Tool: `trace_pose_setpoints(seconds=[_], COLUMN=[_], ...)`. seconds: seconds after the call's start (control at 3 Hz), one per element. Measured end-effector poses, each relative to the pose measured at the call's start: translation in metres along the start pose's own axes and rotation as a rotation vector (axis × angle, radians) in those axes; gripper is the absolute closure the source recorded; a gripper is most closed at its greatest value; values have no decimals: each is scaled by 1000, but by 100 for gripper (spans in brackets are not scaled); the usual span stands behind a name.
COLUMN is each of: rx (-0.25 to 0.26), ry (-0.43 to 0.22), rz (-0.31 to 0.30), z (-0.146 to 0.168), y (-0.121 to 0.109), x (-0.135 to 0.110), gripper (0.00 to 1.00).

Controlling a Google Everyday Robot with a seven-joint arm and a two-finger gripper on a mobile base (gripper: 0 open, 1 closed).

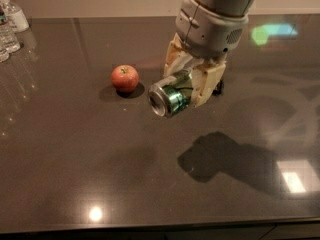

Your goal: Pick green can

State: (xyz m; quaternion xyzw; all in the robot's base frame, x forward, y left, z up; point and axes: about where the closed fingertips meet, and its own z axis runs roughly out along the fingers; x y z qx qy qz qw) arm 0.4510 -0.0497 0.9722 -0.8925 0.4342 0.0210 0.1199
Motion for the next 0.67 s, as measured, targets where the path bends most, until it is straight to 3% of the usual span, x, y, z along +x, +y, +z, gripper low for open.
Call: trace_pose_setpoints(seconds=[0.67], rx=[81], ry=[10], rz=[-6], z=[-12], y=[-16], x=[-3], gripper=[100])
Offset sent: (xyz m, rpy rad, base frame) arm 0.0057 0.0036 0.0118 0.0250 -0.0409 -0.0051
